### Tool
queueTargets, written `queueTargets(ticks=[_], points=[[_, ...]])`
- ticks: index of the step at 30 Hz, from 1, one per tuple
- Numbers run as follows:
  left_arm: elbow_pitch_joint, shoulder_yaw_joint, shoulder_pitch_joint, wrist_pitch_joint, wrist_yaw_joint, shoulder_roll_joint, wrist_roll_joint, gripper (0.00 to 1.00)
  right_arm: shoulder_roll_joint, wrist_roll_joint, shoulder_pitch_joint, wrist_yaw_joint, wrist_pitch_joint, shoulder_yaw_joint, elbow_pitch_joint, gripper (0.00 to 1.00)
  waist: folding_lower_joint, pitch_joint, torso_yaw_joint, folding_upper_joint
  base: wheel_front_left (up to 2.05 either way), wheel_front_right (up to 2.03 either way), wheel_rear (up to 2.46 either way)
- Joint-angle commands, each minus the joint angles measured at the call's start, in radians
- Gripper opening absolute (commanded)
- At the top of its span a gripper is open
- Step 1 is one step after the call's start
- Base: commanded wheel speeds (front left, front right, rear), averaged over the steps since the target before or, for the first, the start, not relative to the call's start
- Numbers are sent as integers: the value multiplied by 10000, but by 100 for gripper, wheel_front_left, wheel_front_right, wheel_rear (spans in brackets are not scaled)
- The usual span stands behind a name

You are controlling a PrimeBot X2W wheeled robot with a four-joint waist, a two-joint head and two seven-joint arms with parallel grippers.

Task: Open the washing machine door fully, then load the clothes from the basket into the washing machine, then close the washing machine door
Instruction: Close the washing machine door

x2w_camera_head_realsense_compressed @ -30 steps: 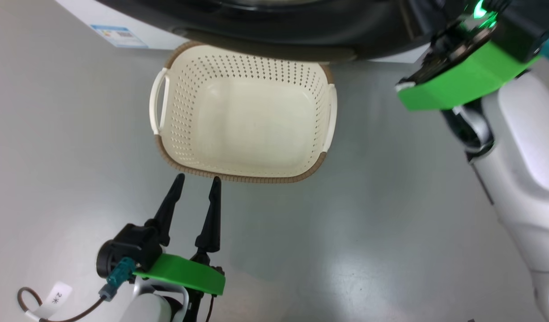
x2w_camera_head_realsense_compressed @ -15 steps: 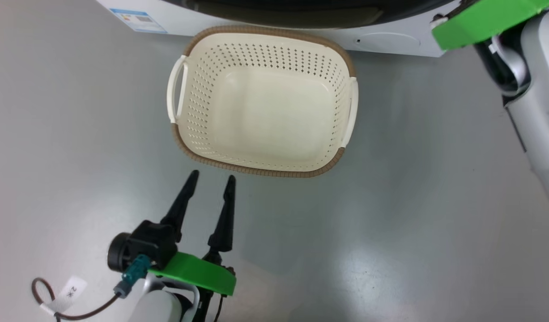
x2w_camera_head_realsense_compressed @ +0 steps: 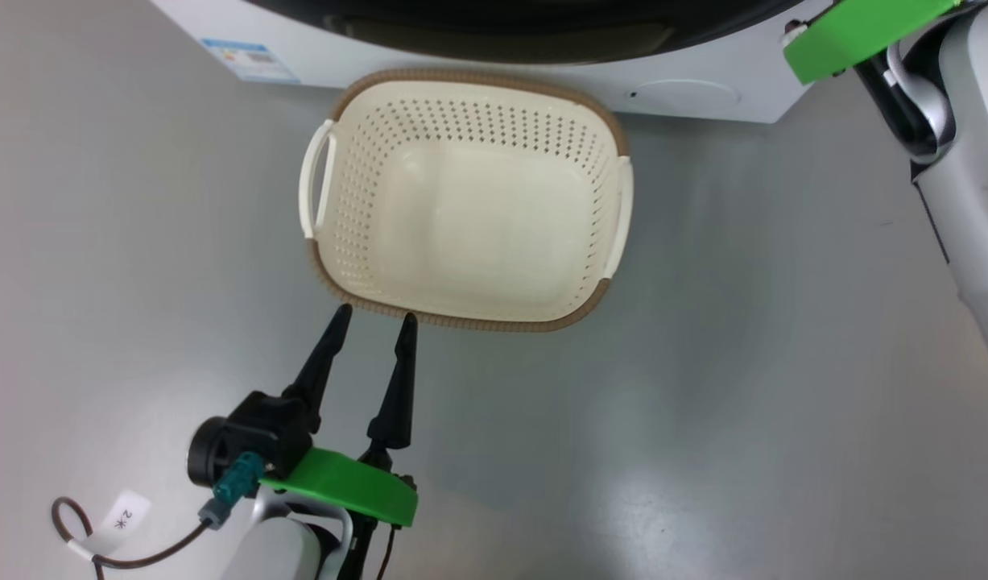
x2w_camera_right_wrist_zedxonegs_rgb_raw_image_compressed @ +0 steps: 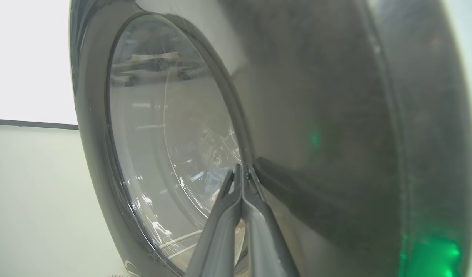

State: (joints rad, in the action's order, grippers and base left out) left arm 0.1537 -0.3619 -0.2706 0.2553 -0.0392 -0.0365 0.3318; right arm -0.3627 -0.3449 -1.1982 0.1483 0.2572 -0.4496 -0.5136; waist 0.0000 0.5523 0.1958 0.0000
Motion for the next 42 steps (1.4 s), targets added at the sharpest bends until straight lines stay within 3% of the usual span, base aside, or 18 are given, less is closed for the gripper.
queueTargets(ticks=[1, 10, 14, 16, 20, 25, 27, 36, 42], points=[[-66, 396, 49, 65, 24, -137, 52, 100, -54, -209, 312, -176, 46, 398, 421, 0, 0, -268, -274, 0, 0, 0, 0], [507, 958, 118, 65, 195, -137, 103, 100, 340, -515, 2236, -176, 46, 479, 1727, 0, 0, -1289, -1155, 0, 0, 0, 0], [921, 1379, 290, 65, 323, -137, 134, 100, 429, -486, 3315, -176, 46, 494, 2223, 19, 0, -1993, -1627, 0, 0, 0, 0], [1065, 1587, 400, 65, 374, -137, 185, 100, 489, -453, 3836, -176, 46, 571, 2459, 35, 0, -2342, -1842, 0, 0, 0, 0], [1311, 1939, 665, 65, 476, -137, 216, 100, 578, -273, 4863, -176, 46, 685, 2866, 51, 0, -2990, -2223, 0, 0, 0, 0], [1441, 2311, 1108, 65, 523, -137, 89, 100, 639, 32, 6191, -176, 46, 998, 3366, 94, 0, -3762, -2541, 0, 0, 0, 0], [1470, 2406, 1302, 65, 517, -137, -18, 100, 640, 130, 6755, -176, 46, 1185, 3551, 99, 0, -4045, -2614, 0, 0, 0, 0], [1235, 2638, 1835, 65, 530, -137, -324, 100, 273, 408, 8719, -176, 46, 1694, 4037, 100, 0, -4812, -2673, 0, 0, 0, 0], [1122, 2670, 2105, 65, 539, -137, -586, 100, 362, 561, 9760, -176, 46, 2390, 4412, 100, 0, -5201, -2576, 0, 0, 0, 0]])
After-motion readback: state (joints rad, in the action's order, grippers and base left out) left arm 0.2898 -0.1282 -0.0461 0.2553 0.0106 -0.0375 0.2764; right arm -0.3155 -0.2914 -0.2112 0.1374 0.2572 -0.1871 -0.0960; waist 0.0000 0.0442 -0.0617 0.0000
